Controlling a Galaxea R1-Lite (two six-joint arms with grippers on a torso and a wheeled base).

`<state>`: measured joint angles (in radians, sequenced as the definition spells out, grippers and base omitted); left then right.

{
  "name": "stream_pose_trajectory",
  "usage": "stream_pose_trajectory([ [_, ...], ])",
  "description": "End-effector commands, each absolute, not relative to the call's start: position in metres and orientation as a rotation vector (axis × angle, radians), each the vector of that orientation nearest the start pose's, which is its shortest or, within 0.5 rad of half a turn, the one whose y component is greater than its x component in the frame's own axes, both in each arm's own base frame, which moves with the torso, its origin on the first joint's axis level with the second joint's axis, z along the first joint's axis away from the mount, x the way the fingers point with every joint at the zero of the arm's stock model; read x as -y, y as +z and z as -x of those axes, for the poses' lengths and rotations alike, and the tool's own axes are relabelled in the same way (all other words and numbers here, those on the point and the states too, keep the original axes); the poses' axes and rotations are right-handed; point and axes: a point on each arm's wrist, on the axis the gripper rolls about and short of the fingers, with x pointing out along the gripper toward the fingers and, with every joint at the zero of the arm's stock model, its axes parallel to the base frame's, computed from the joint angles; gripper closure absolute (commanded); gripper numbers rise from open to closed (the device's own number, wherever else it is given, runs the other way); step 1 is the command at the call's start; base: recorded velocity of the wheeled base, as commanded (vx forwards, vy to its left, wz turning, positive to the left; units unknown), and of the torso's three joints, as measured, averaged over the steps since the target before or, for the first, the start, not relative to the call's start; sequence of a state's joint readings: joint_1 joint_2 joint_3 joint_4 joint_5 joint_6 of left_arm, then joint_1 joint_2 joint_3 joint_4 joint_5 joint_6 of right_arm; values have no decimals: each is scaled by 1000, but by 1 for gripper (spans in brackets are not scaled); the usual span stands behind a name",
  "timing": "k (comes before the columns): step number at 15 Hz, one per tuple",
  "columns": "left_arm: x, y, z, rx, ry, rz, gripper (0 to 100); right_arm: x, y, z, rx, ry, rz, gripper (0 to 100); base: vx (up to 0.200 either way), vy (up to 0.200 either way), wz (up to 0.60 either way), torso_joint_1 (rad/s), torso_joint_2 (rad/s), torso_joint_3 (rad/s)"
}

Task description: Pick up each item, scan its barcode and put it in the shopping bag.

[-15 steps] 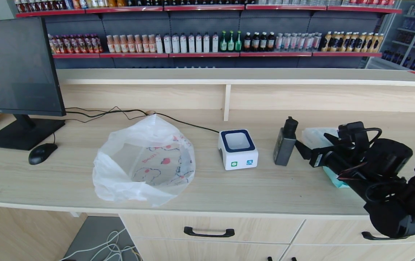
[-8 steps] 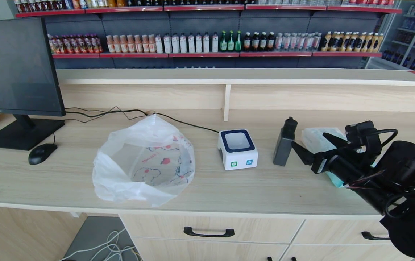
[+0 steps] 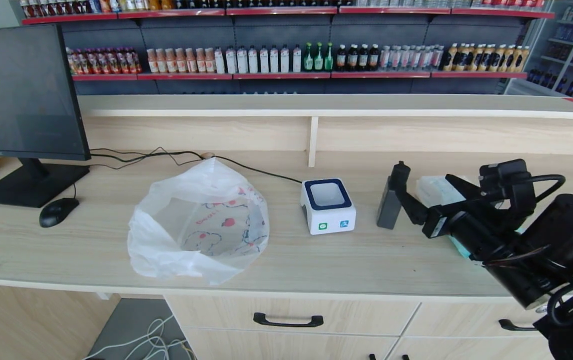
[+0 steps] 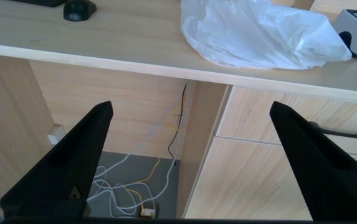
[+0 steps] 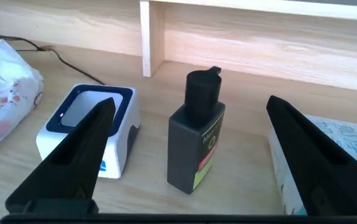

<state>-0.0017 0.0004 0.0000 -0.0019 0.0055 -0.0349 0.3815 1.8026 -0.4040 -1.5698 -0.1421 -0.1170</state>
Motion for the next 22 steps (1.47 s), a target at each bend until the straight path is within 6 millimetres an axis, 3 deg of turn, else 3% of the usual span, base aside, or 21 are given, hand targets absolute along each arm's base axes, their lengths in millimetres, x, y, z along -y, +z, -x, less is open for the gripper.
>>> stream_pose_trajectory([
  [1,0,76,23,2,5,35,0,-147,158,-247,205,200,-36,0,0,0,0,0,0,0],
  [3,0,76,23,2,5,35,0,-155,159,-253,208,105,-69,0,0,0,0,0,0,0],
  [9,0,76,23,3,5,35,0,-161,135,-279,158,73,-46,0,0,0,0,0,0,0],
  [12,0,76,23,3,5,35,0,-157,127,-298,155,30,-60,0,0,0,0,0,0,0],
  [18,0,76,23,2,5,35,0,-130,110,-322,119,-64,-63,0,0,0,0,0,0,0],
  [22,0,76,23,2,5,35,0,-134,105,-333,128,-48,-102,0,0,0,0,0,0,0],
])
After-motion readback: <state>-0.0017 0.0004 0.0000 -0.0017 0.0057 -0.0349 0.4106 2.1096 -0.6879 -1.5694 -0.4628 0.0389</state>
